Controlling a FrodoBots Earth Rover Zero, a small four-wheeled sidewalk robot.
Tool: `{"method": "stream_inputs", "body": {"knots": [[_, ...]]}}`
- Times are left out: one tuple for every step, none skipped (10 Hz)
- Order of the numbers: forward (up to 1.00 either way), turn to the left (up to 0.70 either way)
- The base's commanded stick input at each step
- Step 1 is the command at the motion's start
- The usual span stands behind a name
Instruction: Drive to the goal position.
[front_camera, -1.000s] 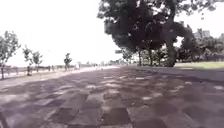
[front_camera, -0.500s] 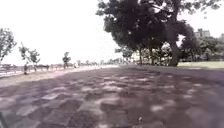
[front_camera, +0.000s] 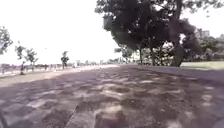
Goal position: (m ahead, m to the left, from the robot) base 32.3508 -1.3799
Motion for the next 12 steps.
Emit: {"method": "stream_inputs", "body": {"knots": [[0.85,0.00],[0.85,0.00],[0.85,0.00],[0.85,0.00],[0.85,0.00],[0.85,0.00],[0.85,0.00],[0.85,0.00],[0.85,0.00],[0.85,0.00],[0.85,0.00],[0.85,0.00]]}}
